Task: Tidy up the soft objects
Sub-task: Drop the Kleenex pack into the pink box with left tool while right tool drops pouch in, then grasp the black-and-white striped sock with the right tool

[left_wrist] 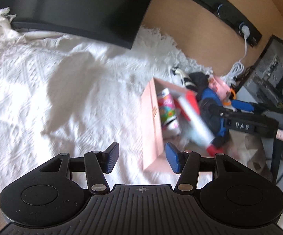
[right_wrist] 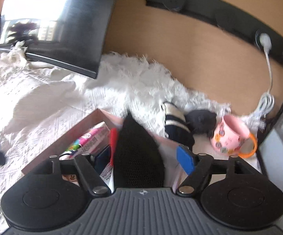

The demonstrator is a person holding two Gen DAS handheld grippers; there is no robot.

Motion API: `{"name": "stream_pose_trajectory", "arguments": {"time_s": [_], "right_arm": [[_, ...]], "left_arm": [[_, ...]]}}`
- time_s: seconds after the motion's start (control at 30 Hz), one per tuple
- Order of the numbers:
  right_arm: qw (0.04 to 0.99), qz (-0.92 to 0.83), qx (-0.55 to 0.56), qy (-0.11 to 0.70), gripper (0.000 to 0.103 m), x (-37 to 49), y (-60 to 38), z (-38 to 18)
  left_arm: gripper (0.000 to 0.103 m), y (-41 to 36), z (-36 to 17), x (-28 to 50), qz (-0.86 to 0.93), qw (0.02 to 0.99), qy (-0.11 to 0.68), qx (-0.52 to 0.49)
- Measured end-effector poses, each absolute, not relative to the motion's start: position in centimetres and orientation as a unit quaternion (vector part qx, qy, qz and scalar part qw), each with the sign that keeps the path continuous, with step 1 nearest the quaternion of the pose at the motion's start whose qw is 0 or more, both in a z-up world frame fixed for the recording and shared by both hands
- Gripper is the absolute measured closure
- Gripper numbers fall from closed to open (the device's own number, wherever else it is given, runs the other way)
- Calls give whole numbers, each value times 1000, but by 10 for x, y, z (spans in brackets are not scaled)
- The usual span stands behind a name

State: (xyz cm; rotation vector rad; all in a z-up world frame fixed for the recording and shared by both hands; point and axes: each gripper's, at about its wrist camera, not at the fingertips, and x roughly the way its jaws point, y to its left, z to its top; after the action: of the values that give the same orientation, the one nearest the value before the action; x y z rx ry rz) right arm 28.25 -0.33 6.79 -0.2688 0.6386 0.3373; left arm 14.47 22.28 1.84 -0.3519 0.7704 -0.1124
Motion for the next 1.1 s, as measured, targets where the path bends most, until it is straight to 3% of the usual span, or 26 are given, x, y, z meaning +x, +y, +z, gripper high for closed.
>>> {"name": "stream_pose_trajectory", "arguments": {"time_s": [0.27,0.5,0.53,0.63,0.67,0.83,0.9,0.97,1.03,1.1], "right_arm": [[928,155,-107,322,19,247,-17,55],[931,129,-19,342,19,263,-65,89],[928,123,2,351,22,275,-77,90],[921,95,29,377,67,314,-103,78],[916,85,21,390,72,326,-108,70],[904,82,-16,420,72,366,-113,29],[911,85,-47,401,64,382,-109,20],[912,112,-40,392,24,398,-109,22],[901,150,-2,406,15,421,-109,27],[884,202,19,420,15,446,-101,27]], "left_arm": [[46,219,9,139,-91,898,404,-150],[46,175,-1,148,-173,876,427,-146],[46,164,-2,149,-188,874,426,-142],[46,133,-4,155,-214,868,428,-131],[46,122,-7,158,-223,862,435,-132],[49,80,-14,174,-220,857,455,-99],[49,76,-14,178,-207,859,455,-110],[49,72,-16,180,-190,857,463,-124],[49,69,-16,180,-180,856,470,-120],[49,66,-18,180,-162,857,475,-117]]}}
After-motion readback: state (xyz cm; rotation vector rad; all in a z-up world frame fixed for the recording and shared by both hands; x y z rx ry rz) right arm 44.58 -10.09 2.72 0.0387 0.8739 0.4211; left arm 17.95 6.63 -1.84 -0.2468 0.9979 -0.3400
